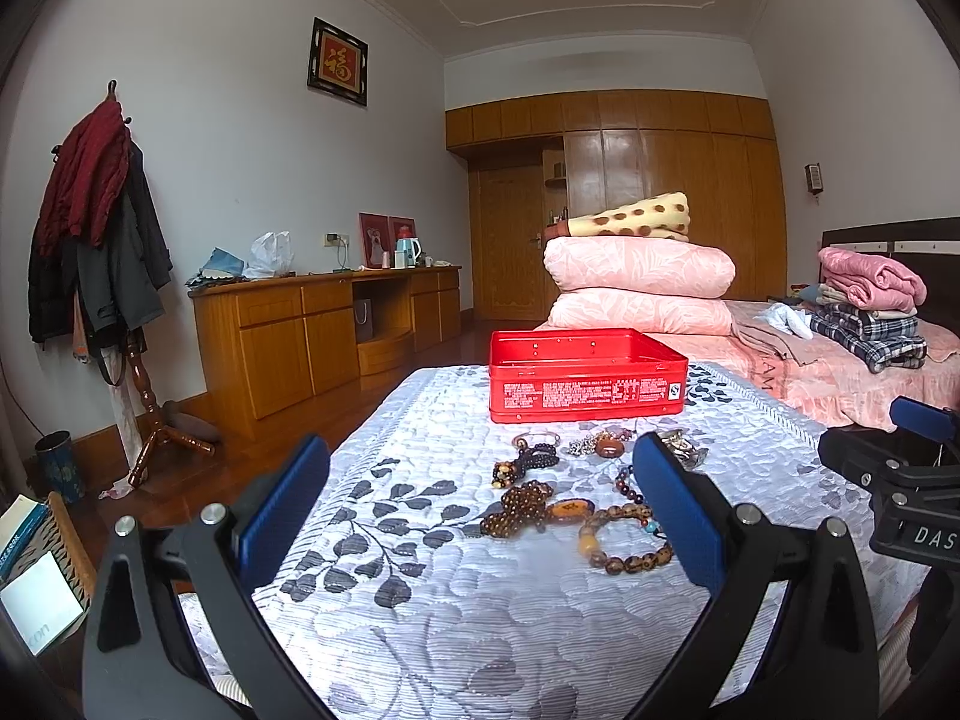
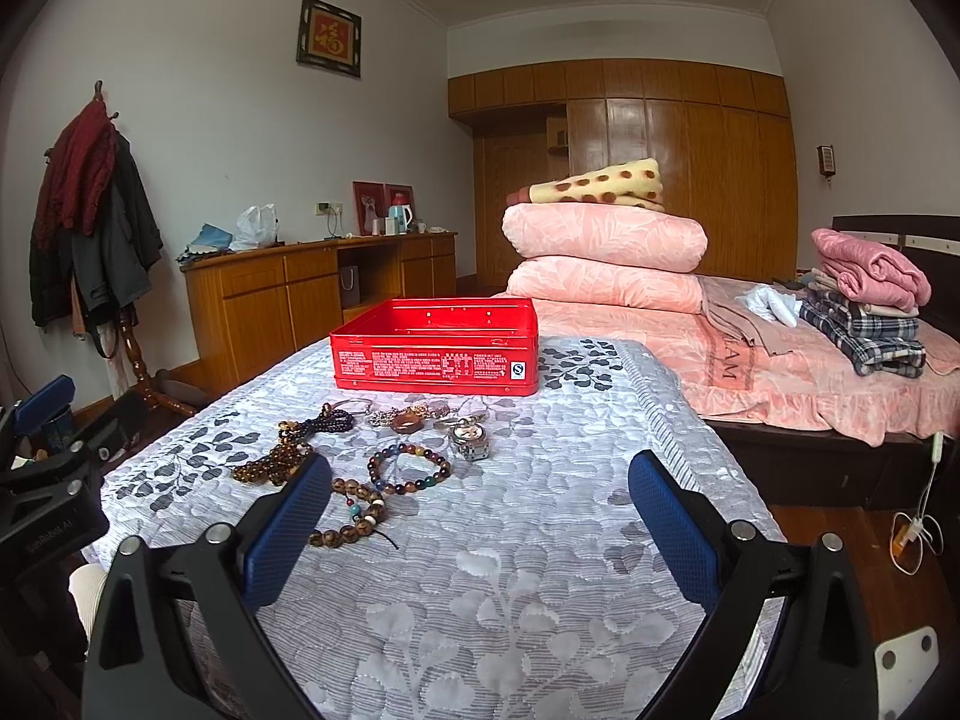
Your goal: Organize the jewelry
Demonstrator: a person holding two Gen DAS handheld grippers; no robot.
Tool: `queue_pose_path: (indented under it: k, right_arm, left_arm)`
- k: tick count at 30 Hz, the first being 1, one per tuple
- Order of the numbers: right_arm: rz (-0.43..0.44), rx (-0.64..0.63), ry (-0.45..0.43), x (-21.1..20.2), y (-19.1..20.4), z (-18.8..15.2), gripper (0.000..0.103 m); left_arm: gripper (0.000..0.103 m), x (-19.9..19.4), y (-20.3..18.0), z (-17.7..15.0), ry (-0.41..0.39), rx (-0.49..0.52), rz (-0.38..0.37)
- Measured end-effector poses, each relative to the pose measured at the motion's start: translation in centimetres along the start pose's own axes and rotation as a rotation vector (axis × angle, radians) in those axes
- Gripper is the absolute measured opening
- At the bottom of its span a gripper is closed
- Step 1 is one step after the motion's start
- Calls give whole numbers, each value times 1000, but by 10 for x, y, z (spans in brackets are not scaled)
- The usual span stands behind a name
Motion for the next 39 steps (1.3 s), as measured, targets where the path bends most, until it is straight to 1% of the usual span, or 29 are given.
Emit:
queue_pose_path:
  k: [12,39]
  right_arm:
    - [0,1,1,1,-1,-1,97]
    - [1,2,4,2,-2,-2,97]
  left_arm:
    - [98,0,7,-4,4,-4,2]
    - [98,2,7,-6,7,-7,4]
Point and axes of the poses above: each gripper's, at about its wrist camera, not at the fingertips, and x roughly the way its jaws point, y to its left, z to its top, the point moved 5 cm from there along x, roughly the way its jaws point, and after that the axes turned 4 degrees about -x, right-handed, at the moved point
